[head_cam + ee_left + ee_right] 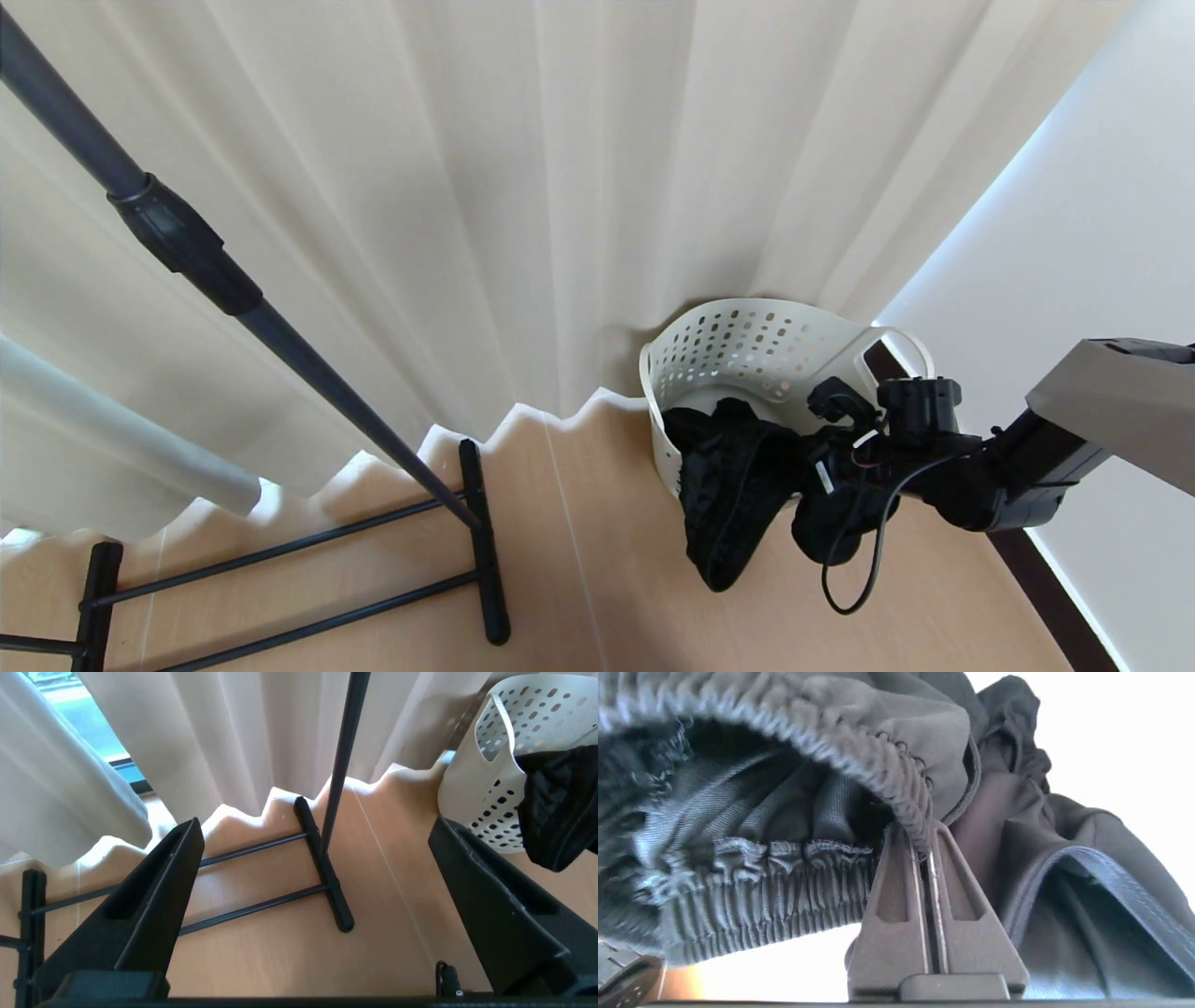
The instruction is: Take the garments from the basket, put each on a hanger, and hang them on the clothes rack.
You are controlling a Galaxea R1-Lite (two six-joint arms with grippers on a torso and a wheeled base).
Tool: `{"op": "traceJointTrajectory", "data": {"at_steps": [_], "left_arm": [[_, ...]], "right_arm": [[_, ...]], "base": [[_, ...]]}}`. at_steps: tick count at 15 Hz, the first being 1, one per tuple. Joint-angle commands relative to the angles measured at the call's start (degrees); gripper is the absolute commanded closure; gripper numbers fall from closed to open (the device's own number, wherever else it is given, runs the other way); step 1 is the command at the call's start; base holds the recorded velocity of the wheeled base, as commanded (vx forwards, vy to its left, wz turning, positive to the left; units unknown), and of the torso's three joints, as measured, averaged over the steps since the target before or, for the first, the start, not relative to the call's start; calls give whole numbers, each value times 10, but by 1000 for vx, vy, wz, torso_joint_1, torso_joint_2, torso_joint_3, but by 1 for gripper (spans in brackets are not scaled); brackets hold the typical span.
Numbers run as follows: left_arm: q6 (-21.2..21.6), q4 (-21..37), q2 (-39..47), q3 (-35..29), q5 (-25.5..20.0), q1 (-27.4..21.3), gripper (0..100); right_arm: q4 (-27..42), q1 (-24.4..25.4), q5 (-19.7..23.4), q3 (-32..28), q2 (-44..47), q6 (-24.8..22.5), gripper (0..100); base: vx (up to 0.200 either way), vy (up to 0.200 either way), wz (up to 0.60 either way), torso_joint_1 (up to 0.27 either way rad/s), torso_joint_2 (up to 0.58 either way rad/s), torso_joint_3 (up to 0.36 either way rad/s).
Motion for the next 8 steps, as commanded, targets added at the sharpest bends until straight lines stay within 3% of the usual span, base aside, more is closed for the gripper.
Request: {"op": "traceJointTrajectory", "data": {"at_steps": [1,6,8], "left_arm": [[0,0,1,0,0,0,0],[3,0,1,0,-1,0,0],[2,0,1,0,-3,0,0]], "right_arm": [[-1,11,-2,32,-55,0,100],[-3,46,-26,120,-207,-1,100],[-12,90,-62,158,-296,-1,100]], "base": [[0,0,0,0,0,0],[0,0,0,0,0,0],[0,0,0,0,0,0]]}}
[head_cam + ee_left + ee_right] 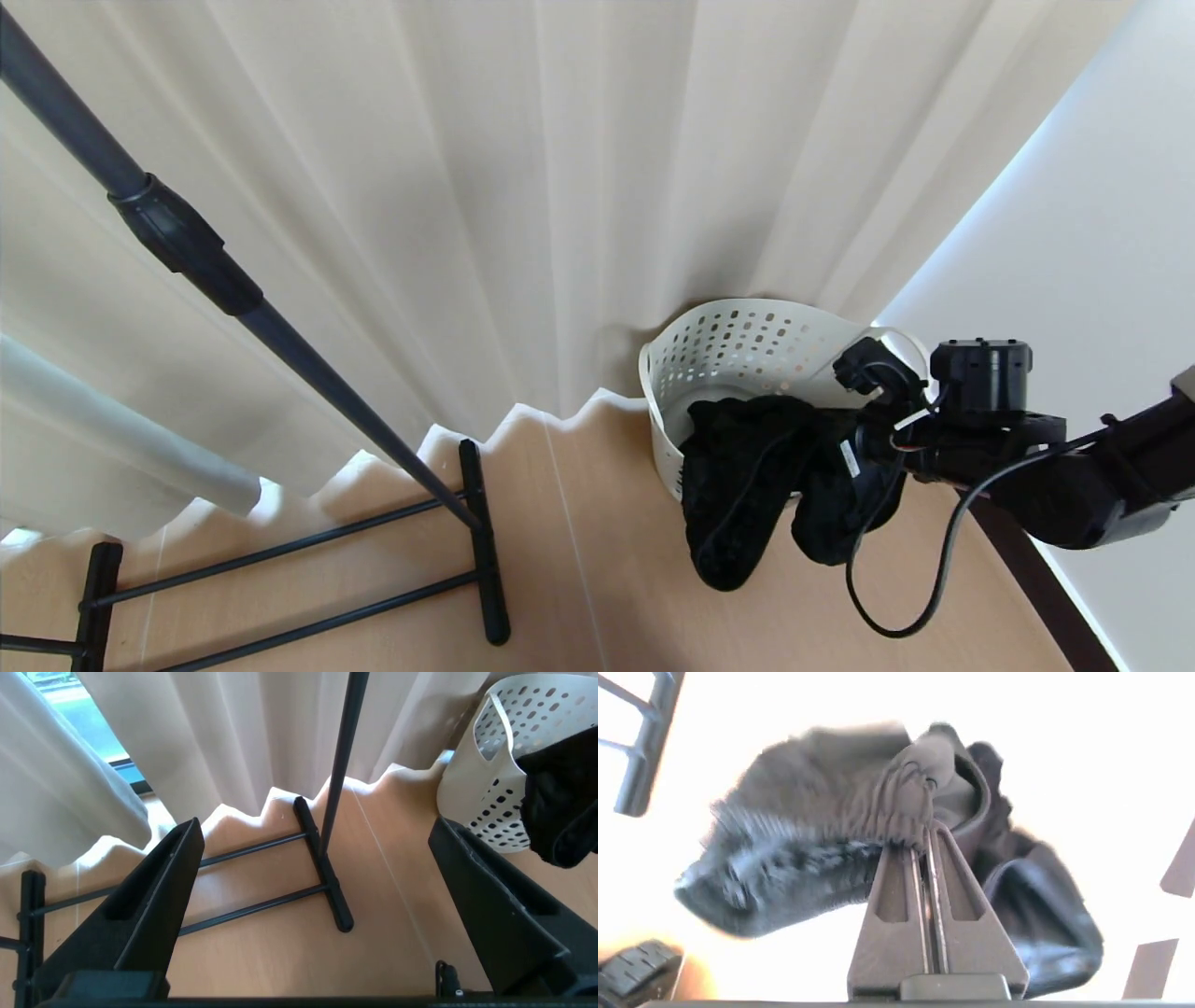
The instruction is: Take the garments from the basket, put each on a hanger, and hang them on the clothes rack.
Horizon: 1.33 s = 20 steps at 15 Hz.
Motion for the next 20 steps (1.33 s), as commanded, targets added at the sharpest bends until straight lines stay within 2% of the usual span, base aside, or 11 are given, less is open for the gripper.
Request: {"op": "traceJointTrajectory", "data": {"at_steps": [1,4,5,6,12,20], "left_arm": [[0,0,1,0,0,0,0],[0,0,1,0,0,0,0],[0,0,1,0,0,0,0],[0,1,1,0,0,0,0],[-1,1,1,-1,0,0,0],[-2,1,1,-1,0,0,0]], "right_arm": [[-4,54,-28,43,-121,-1,100],[2,128,-94,59,-201,-2,100],[2,129,-95,60,-202,-2,100],[0,153,-101,86,-235,-4,100],[-1,161,-127,90,-247,-4,100],[-5,167,-139,83,-243,-4,100]], "base": [[0,0,0,0,0,0],[0,0,0,0,0,0],[0,0,0,0,0,0],[0,0,0,0,0,0],[0,0,0,0,0,10],[0,0,0,-1,0,182]]}}
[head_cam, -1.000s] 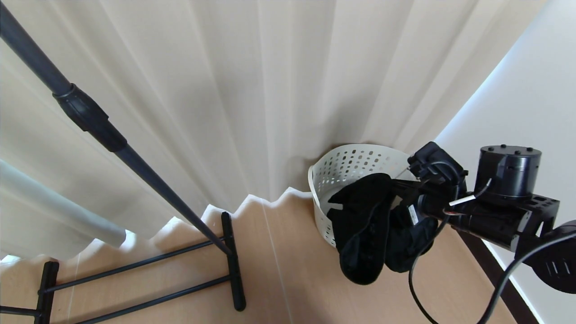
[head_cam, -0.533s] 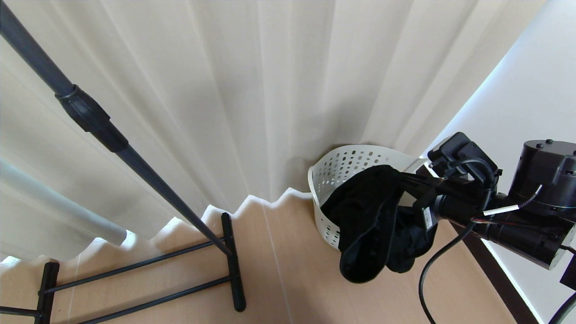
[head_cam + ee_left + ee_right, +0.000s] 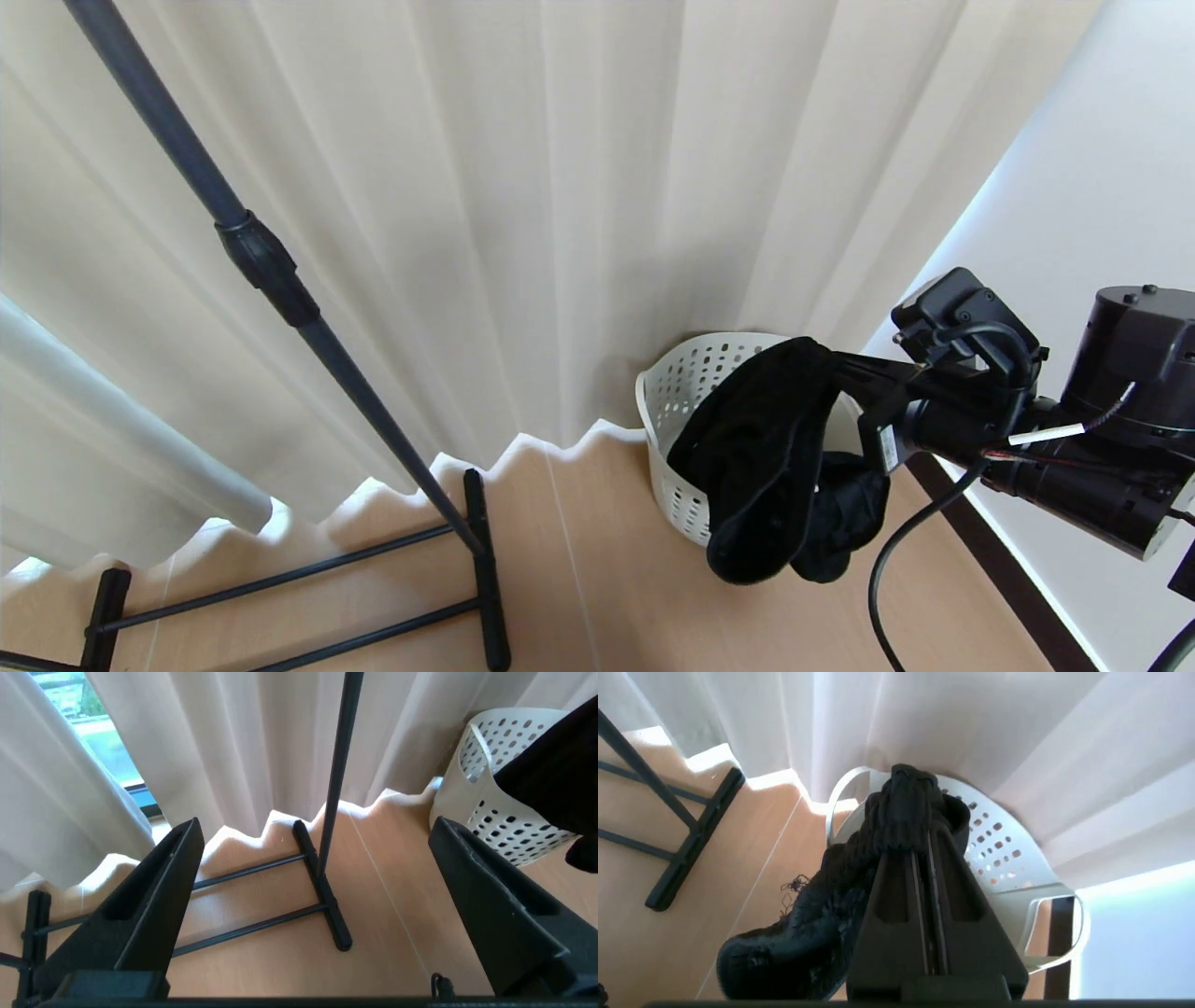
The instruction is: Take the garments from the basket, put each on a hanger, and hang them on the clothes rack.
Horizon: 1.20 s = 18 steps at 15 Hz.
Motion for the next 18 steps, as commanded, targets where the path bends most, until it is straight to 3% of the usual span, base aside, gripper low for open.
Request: {"op": "traceJointTrajectory", "data": {"at_steps": [1,6,18], "left_arm": [[0,0,1,0,0,0,0],[0,0,1,0,0,0,0],[-3,0,1,0,3,0,0]], "right_arm": [[0,0,0,0,0,0,100],[0,0,-1,7,-2,-3,100],[0,10,0,17,-18,-25,100]], "base": [[0,0,0,-2,2,203],[0,0,0,18,-90,130],[0,0,0,129,-458,-124]]}}
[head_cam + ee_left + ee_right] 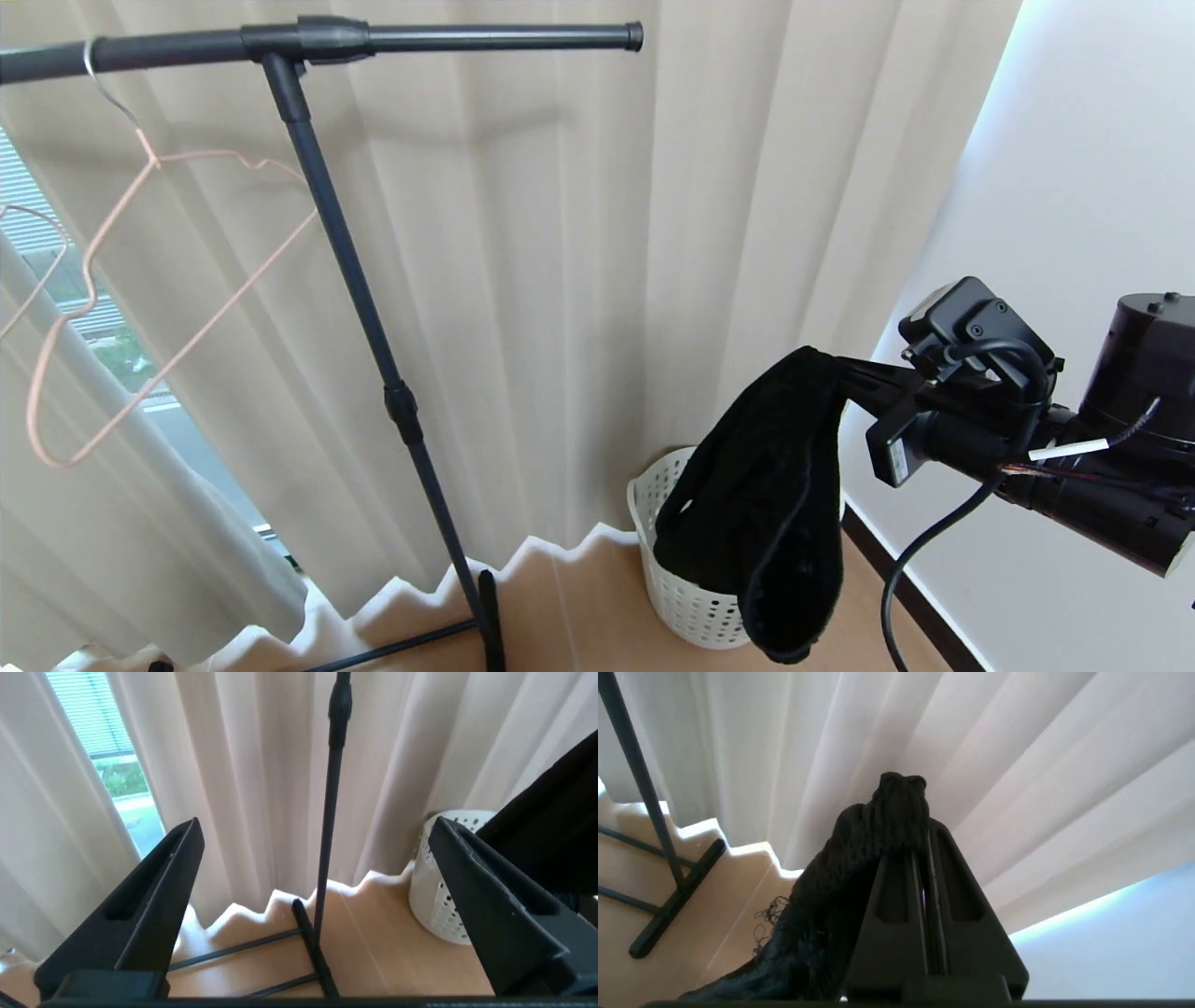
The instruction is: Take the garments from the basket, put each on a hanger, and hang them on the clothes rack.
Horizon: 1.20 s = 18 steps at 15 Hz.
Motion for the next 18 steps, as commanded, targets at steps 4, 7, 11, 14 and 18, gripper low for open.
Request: {"op": "traceJointTrajectory", "data": {"at_steps": [4,7,11,14,18], "left_arm": [[0,0,1,0,0,0,0],[2,-1,1,1,1,0,0],[2,-2,1,1,0,0,0],[1,-2,1,1,1,0,0],[2,-2,1,1,0,0,0]], "right_arm": [[0,2,-1,3,6,-2,100],[0,2,0,4,8,-2,100],[0,2,0,4,5,-2,100],[0,2,0,6,2,-2,100],[-1,2,0,9,-3,-2,100]], "base": [[0,0,0,193,-521,-117],[0,0,0,217,-544,-155],[0,0,0,249,-575,-301],[0,0,0,250,-577,-326],[0,0,0,184,-409,-232]]}}
